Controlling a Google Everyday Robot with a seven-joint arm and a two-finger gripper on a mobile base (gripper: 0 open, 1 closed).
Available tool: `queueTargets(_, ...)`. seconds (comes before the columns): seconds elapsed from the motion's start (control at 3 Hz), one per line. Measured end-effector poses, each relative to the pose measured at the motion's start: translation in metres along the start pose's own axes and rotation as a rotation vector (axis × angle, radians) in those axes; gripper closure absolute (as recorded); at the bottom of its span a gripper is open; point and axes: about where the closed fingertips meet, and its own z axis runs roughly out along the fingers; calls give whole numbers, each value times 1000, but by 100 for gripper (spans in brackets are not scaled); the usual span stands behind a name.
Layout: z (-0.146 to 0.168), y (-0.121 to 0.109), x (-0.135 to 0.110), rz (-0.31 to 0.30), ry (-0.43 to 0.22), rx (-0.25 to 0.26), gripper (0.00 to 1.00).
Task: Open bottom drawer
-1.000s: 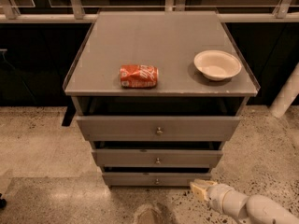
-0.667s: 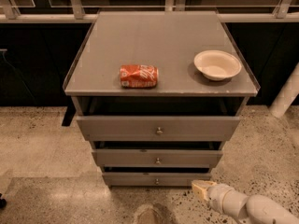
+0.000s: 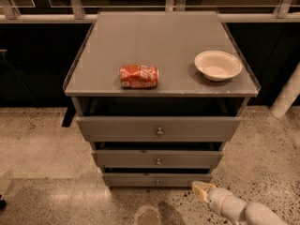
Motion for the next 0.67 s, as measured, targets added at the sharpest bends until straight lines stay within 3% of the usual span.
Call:
queueTargets(0.33, 31, -16, 24, 52, -43, -78, 100)
queueTargets(0.67, 60, -29, 47, 94, -41, -132, 100)
